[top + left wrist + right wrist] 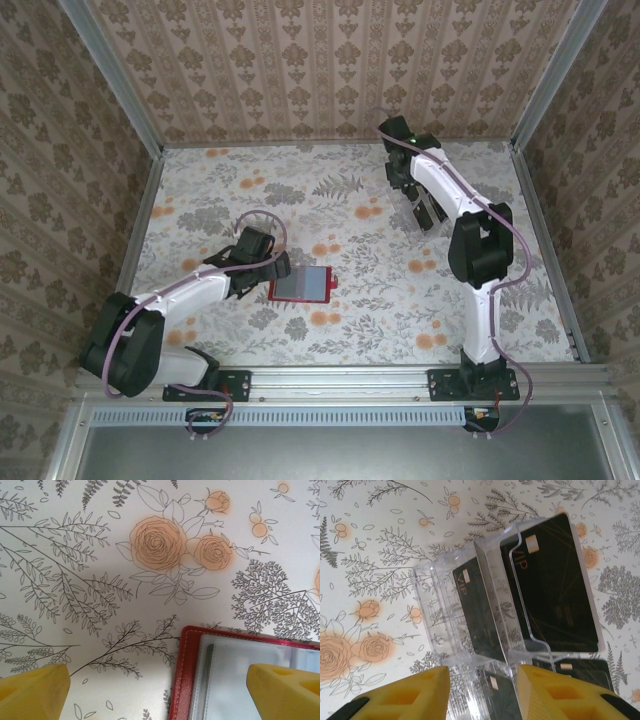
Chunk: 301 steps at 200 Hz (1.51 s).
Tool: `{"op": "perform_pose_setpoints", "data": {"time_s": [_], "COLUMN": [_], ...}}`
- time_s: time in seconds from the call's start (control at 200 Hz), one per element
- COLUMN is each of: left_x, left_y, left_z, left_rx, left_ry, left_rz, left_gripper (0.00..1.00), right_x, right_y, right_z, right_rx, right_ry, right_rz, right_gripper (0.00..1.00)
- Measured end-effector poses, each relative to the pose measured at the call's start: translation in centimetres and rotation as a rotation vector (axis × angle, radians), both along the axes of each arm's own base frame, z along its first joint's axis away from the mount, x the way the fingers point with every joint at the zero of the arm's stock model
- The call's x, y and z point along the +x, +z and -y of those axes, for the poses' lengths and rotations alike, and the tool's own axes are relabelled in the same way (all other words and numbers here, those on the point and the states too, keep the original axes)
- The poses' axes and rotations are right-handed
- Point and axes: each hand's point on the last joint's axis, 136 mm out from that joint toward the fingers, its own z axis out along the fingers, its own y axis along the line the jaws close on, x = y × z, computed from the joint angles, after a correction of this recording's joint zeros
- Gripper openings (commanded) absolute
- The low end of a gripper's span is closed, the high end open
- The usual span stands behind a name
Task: Put the credit cards into the card holder
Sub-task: Pick up the credit card from the storage box.
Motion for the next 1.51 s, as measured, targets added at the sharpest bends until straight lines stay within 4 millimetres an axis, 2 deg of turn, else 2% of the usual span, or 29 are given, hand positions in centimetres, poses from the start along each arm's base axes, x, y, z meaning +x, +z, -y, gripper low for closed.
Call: {"op": "perform_pose_setpoints", "data": {"time_s": [0.105,0.33,0.57,1.04,1.505], "left_x": [-0.1,-0.1,-0.1,0.0,-0.1], "left_y": [0.0,0.1,0.1,0.1,0.1], "left_z": [-0.2,-0.4,-0.4,-0.5,-0.3], "left_rx": [-0.003,-0.007,-0.008,-0.012,-0.022], "left_ry": [0.002,0.009,0.009,0.011,0.004], "left_rz": [-0.006,-0.009,-0.009,-0.011,-0.015], "left_gripper": [1.00,1.00,1.00,1.00,1.00], "right_x": [1.1,1.9,1.8,2.4,2.7], "right_y": [-0.2,-1.7,-2.9,-3.7,-3.2], "right_z": [0.0,1.0,1.7,1.6,1.6], "right_rx": [-0.006,-0.028,-0.044,-0.052,-0.069], "right_ry": [0.005,0.000,0.001,0.013,0.049], "right_rz": [0.003,-0.030,-0.067,-0.083,-0.083], "right_gripper": [0.39,0.36,0.30,0.13,0.01]}}
